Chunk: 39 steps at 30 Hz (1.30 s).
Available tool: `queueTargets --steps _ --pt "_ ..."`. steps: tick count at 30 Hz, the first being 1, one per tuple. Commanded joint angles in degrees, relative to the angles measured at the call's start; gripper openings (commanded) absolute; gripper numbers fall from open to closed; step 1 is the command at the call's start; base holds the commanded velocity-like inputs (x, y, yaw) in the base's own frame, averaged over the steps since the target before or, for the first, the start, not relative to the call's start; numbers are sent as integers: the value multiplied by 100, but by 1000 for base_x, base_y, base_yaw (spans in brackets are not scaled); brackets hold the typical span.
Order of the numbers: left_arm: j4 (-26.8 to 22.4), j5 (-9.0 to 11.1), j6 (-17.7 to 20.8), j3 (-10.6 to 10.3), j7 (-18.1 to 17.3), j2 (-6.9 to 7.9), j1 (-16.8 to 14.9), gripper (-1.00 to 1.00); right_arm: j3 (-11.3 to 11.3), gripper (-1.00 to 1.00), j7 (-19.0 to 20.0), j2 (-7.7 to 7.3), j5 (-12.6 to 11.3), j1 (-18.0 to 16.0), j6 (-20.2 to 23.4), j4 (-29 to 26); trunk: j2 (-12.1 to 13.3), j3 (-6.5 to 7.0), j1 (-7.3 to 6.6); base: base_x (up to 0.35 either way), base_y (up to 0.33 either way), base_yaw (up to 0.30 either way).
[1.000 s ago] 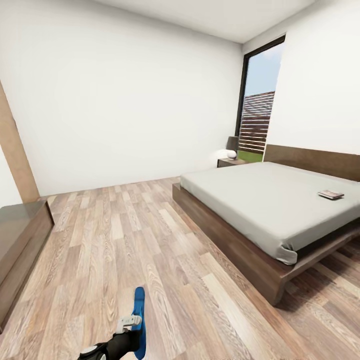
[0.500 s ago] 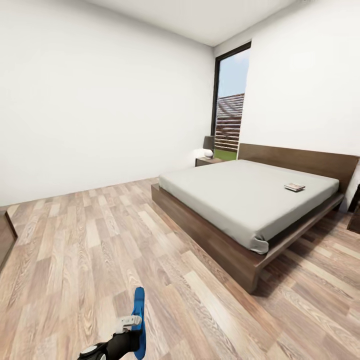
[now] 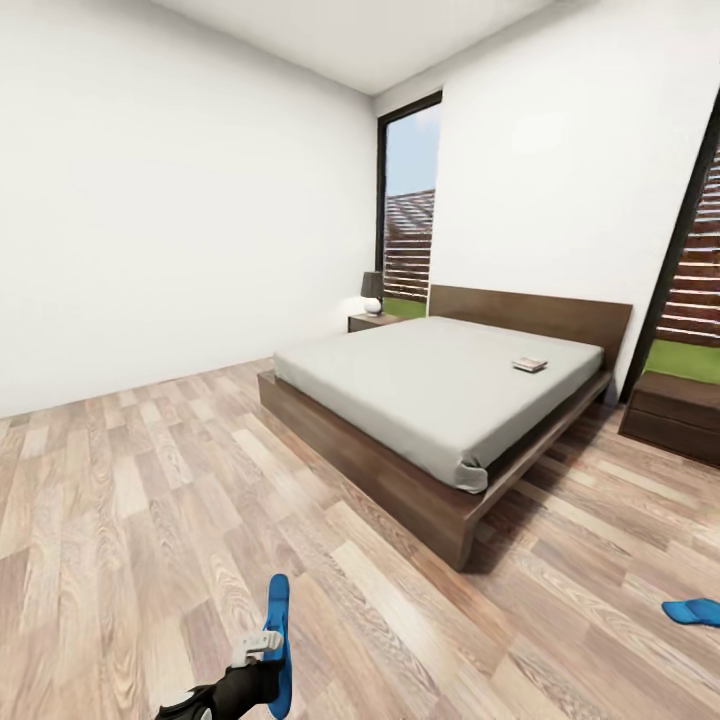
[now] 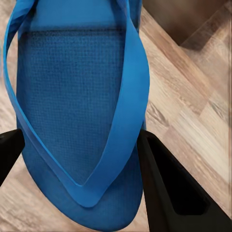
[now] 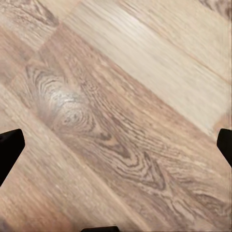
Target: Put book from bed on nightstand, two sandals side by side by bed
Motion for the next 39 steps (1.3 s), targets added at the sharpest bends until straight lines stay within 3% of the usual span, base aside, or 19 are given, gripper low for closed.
queueTargets --steps 1,39 --pt "-6 47 50 38 -36 -4 -1 -100 -19 100 36 2 -57 -3 41 -4 -3 -6 -1 0 0 -300" --pt "-6 47 50 38 -36 -7 -1 -100 -19 100 36 2 -57 -6 41 -4 -3 -6 -1 0 0 -300"
